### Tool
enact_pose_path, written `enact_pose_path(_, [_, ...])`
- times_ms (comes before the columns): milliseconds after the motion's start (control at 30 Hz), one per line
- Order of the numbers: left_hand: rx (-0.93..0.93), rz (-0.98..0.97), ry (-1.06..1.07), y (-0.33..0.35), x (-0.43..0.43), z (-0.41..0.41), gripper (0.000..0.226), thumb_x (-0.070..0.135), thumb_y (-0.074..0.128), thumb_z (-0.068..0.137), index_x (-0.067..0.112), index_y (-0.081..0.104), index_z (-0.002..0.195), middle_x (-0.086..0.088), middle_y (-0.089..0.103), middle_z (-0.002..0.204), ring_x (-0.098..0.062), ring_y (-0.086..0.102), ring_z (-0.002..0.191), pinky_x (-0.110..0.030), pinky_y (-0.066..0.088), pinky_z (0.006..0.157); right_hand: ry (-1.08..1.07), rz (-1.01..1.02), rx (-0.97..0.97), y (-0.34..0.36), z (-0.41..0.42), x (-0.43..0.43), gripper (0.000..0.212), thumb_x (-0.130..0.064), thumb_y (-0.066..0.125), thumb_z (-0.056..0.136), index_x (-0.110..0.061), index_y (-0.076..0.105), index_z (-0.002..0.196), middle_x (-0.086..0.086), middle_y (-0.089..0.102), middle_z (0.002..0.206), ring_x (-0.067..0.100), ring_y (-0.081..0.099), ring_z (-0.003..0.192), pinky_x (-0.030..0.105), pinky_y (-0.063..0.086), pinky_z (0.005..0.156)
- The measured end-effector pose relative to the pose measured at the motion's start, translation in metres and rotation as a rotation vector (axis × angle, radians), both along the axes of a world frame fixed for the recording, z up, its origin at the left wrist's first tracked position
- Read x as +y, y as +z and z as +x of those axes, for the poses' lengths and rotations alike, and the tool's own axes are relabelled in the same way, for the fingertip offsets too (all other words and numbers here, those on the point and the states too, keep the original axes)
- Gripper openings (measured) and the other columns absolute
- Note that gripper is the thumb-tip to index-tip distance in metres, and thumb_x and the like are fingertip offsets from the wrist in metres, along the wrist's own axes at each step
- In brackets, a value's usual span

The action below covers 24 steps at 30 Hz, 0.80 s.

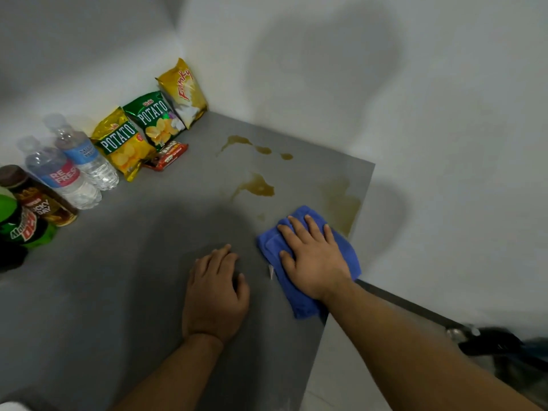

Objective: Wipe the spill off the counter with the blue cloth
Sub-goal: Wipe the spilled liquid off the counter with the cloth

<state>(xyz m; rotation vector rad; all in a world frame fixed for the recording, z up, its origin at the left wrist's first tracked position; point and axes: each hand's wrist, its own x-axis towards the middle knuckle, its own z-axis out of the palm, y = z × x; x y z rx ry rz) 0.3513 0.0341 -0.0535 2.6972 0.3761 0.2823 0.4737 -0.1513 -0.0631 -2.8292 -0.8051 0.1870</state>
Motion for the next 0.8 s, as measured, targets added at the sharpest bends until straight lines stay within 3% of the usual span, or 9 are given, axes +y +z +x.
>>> enact_pose_path(67, [0.012, 0.016, -0.005, 0.0, 0.0, 0.001, 0.045, 0.026, 0.052, 0.088, 0.005, 0.067, 0.125, -0.012, 0.061, 0.142, -0.037, 0.055, 0.128, -0.056, 0.041, 0.111, -0.006, 0.047, -0.01, -0.003, -0.02, 0.009, 0.063, -0.053, 0.024, 0.106, -0.03, 0.019, 0.165, -0.004, 0.012, 0.174, 0.027, -0.005, 0.16, 0.053, -0.006, 0.127])
enact_pose_path(267, [-0.018, 0.042, 0.006, 0.002, -0.002, 0.003, 0.052, 0.033, 0.043, 0.086, 0.001, 0.069, 0.119, -0.016, 0.064, 0.136, -0.042, 0.059, 0.118, -0.057, 0.047, 0.105, 0.277, 0.124, 0.039, -0.003, -0.029, -0.029, 0.059, -0.051, 0.035, 0.104, -0.035, 0.032, 0.161, -0.01, 0.021, 0.171, 0.019, 0.003, 0.16, 0.047, -0.003, 0.128])
enact_pose_path(433, [0.01, 0.028, 0.018, 0.007, -0.004, 0.008, 0.055, 0.036, 0.042, 0.082, 0.005, 0.07, 0.116, -0.013, 0.064, 0.136, -0.041, 0.061, 0.117, -0.056, 0.047, 0.104, 0.123, 0.12, -0.004, 0.002, 0.005, -0.021, 0.059, -0.047, 0.035, 0.105, -0.035, 0.029, 0.162, -0.01, 0.019, 0.172, 0.021, 0.004, 0.16, 0.054, 0.001, 0.127])
enact_pose_path(567, [-0.061, -0.001, 0.099, 0.013, -0.011, 0.016, 0.055, 0.038, 0.041, 0.079, 0.005, 0.074, 0.109, -0.014, 0.07, 0.127, -0.044, 0.064, 0.104, -0.055, 0.052, 0.094, 0.102, 0.251, 0.035, -0.001, 0.009, -0.018, 0.057, -0.042, 0.043, 0.103, -0.035, 0.036, 0.158, -0.011, 0.026, 0.17, 0.018, 0.005, 0.159, 0.048, -0.004, 0.128])
enact_pose_path(633, [-0.131, -0.028, 0.074, 0.014, -0.023, 0.029, 0.052, 0.035, 0.043, 0.08, 0.003, 0.073, 0.107, -0.018, 0.07, 0.123, -0.045, 0.066, 0.103, -0.056, 0.052, 0.094, 0.073, 0.451, 0.172, 0.004, 0.015, -0.028, 0.054, -0.035, 0.055, 0.099, -0.034, 0.048, 0.152, -0.014, 0.045, 0.159, 0.012, 0.023, 0.155, 0.04, 0.008, 0.128])
enact_pose_path(667, [-0.166, -0.031, 0.026, 0.016, -0.032, 0.037, 0.049, 0.033, 0.045, 0.081, 0.003, 0.073, 0.107, -0.018, 0.07, 0.122, -0.044, 0.066, 0.105, -0.055, 0.052, 0.095, 0.025, 0.576, 0.231, 0.008, 0.02, -0.033, 0.047, -0.03, 0.059, 0.098, -0.032, 0.056, 0.146, -0.014, 0.058, 0.148, 0.009, 0.04, 0.146, 0.035, 0.022, 0.126])
enact_pose_path(733, [-0.212, -0.024, -0.112, 0.019, -0.056, 0.056, 0.042, 0.029, 0.048, 0.082, 0.006, 0.072, 0.109, -0.014, 0.069, 0.123, -0.041, 0.065, 0.107, -0.051, 0.052, 0.097, -0.142, 0.822, 0.278, 0.016, 0.036, -0.046, 0.03, -0.02, 0.062, 0.1, -0.026, 0.072, 0.127, -0.014, 0.074, 0.122, 0.003, 0.065, 0.118, 0.029, 0.046, 0.109])
enact_pose_path(800, [-0.164, 0.006, -0.213, 0.021, -0.081, 0.075, 0.039, 0.031, 0.054, 0.083, 0.012, 0.069, 0.114, -0.008, 0.066, 0.125, -0.035, 0.062, 0.112, -0.049, 0.051, 0.098, -0.346, 0.986, 0.319, 0.021, 0.062, -0.06, 0.021, -0.012, 0.062, 0.101, -0.022, 0.078, 0.11, -0.011, 0.078, 0.106, 0.006, 0.071, 0.101, 0.033, 0.054, 0.099])
